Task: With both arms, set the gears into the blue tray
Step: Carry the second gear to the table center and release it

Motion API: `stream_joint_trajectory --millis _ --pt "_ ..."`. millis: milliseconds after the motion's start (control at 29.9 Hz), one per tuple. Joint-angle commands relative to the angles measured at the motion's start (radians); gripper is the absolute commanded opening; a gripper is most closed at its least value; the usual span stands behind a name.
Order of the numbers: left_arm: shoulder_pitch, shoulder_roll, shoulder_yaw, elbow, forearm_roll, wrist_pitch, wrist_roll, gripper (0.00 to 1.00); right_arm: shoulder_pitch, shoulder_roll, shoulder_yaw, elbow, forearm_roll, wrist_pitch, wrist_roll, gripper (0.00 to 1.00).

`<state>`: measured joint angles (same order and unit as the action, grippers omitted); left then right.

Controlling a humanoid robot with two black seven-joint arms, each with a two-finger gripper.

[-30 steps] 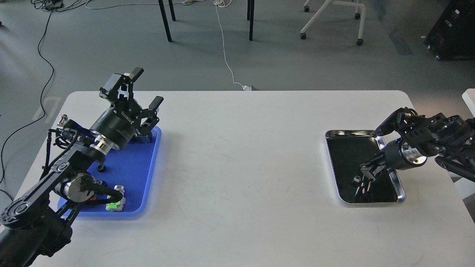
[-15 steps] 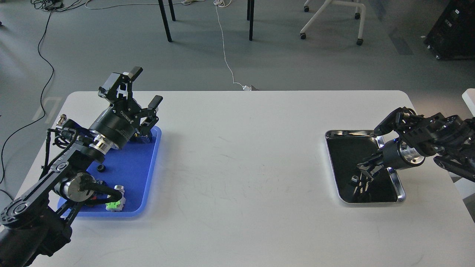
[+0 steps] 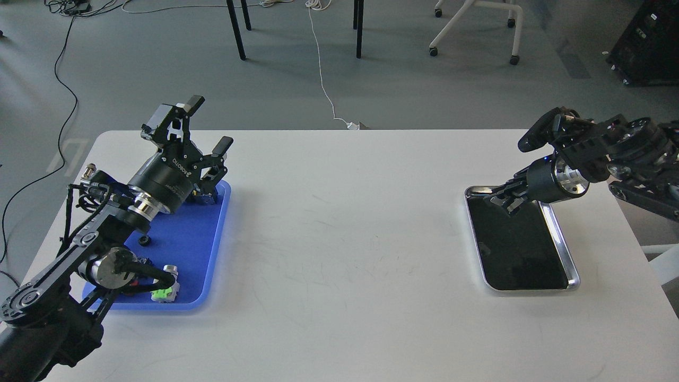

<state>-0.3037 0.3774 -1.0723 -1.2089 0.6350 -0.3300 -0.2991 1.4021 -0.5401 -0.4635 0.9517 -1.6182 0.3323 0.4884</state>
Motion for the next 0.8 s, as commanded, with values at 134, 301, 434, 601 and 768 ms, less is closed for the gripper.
stream_joint_trajectory --millis 134,301,434,601,768 --pt "0.000 0.000 0.000 0.000 0.000 0.002 0.002 0.98 0.038 0.245 -0.007 -0.021 0.106 0.028 0.000 0.20" --pt "0.000 -0.002 0.000 0.000 0.000 0.002 0.000 0.98 0.038 0.386 -0.079 -0.071 0.153 0.025 0.000 0.20" --pt "0.000 -0.002 -0.001 0.000 0.000 0.002 0.000 0.98 0.035 0.459 -0.106 -0.080 0.227 0.016 0.000 0.21" --pt "0.000 -0.002 -0.001 0.000 0.000 0.002 0.001 0.98 0.011 0.509 -0.109 -0.082 0.288 -0.002 0.000 0.21" --pt "0.000 0.000 -0.001 0.000 0.000 0.002 0.002 0.98 -0.047 0.540 -0.113 -0.111 0.296 -0.082 0.000 0.21"
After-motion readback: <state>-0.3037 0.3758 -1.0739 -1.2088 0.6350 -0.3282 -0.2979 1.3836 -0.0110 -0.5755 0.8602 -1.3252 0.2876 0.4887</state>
